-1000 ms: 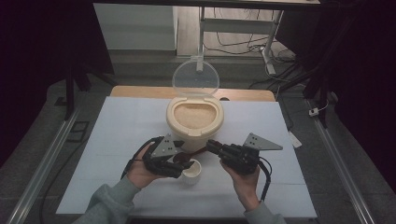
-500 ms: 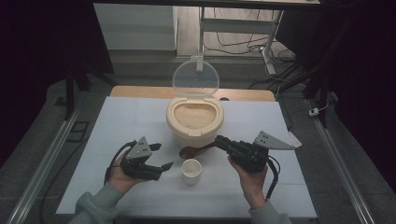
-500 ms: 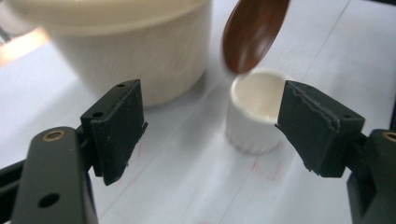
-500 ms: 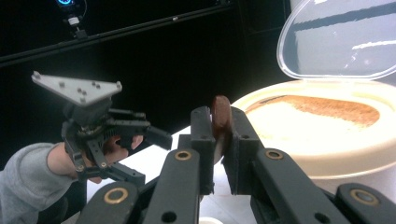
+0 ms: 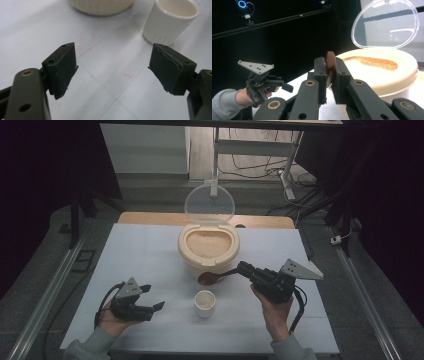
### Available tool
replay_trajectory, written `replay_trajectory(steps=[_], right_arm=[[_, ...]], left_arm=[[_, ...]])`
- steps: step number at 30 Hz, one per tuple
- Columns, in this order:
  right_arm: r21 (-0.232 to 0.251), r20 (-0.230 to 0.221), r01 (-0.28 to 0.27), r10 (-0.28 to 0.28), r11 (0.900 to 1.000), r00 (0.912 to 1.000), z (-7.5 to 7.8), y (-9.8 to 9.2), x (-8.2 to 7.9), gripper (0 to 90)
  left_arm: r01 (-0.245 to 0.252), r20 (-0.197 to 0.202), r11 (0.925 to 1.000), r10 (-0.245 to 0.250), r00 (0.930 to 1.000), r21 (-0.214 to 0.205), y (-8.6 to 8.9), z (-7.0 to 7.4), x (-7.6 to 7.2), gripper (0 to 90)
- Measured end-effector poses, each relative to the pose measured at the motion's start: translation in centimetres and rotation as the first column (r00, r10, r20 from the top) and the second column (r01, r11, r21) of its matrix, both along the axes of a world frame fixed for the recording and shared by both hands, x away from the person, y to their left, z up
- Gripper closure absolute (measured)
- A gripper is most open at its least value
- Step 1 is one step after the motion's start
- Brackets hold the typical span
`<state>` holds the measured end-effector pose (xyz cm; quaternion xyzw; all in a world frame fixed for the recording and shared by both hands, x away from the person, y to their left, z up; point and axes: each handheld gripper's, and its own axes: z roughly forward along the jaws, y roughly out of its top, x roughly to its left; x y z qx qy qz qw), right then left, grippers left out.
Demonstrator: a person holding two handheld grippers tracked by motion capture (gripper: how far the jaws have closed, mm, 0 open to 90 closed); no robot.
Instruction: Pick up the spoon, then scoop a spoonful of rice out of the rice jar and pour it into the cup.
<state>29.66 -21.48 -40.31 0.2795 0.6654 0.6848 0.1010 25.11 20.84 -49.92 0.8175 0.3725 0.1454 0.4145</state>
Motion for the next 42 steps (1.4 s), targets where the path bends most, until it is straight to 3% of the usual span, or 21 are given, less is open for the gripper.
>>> replay_trajectory(steps=[12, 33, 42], right_arm=[[0.033, 0.026, 0.042, -0.042, 0.9986, 0.9988, 0.8, -1.5, -0.1, 82.6], [0.055, 0.051, 0.077, -0.08, 0.9955, 0.9955, 1.6, -2.5, 0.1, 82.6], [0.092, 0.077, 0.109, -0.116, 0.9898, 0.9902, 2.9, -2.5, 1.1, 82.6]], left_arm=[[-0.051, -0.027, 0.9983, 0.05, 0.9984, -0.028, 2.2, -0.9, -0.7, 21.0], [-0.045, -0.052, 0.9987, 0.044, 0.9977, -0.025, 2.1, -1.4, -0.4, 20.4], [-0.04, -0.055, 0.9989, 0.038, 0.9977, -0.024, 1.9, -1.4, -0.3, 20.1]])
